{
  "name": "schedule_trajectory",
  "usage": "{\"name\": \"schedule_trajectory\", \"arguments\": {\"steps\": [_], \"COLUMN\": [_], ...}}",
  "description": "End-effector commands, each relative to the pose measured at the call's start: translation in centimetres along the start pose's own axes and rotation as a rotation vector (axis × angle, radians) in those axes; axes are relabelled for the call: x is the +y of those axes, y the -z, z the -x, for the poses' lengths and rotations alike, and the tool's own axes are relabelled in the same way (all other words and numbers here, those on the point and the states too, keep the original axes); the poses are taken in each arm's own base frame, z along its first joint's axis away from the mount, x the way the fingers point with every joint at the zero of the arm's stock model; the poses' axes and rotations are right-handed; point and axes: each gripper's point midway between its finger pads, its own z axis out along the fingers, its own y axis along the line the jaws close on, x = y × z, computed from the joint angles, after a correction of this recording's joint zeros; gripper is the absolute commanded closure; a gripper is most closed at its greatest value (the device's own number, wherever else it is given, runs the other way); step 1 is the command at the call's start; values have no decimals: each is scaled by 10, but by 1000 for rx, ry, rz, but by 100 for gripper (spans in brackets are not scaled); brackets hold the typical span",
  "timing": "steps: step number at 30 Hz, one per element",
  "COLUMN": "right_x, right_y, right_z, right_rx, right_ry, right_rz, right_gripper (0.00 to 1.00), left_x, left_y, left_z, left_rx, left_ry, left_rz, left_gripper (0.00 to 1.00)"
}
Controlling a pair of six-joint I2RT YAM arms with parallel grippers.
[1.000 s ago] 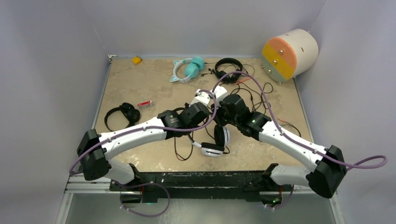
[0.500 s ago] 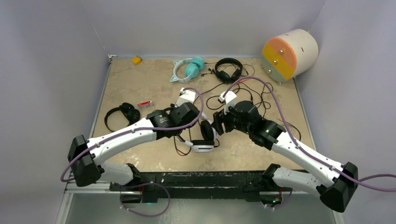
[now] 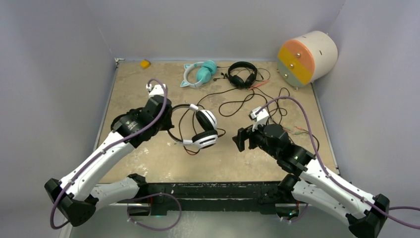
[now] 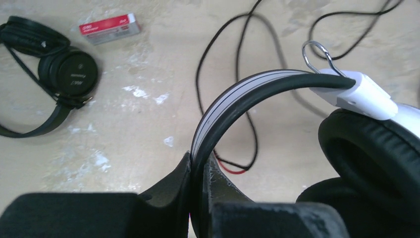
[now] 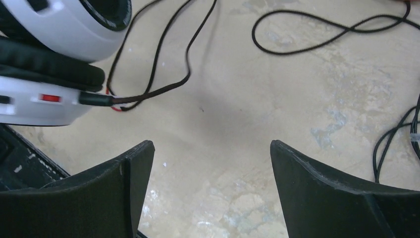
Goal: Wrap the headphones
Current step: Pick up the headphones from the center of the board, then wrap the headphones cable around the headphones.
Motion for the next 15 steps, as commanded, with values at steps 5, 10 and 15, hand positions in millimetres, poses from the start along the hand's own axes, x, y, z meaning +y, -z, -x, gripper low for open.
{"name": "schedule_trajectory", "arguments": {"steps": [5,10,15], "right_x": [28,39,54], "right_y": [-4,4,13], "right_z": [24,31,42], "right_rx": [-187,-327,-452], "right_ry": [-24,-8,65], "right_rz": [161,253,354], "right_gripper": [11,8,4], "left_x": [-38,-53,-84], "left_y": [64,99,147], "left_z": [82,115,139], "left_rx": [-70,-85,-94], "left_ry": [140,145,138], "left_rz": [-325,-419,-633], "left_gripper": [100,100,100]}}
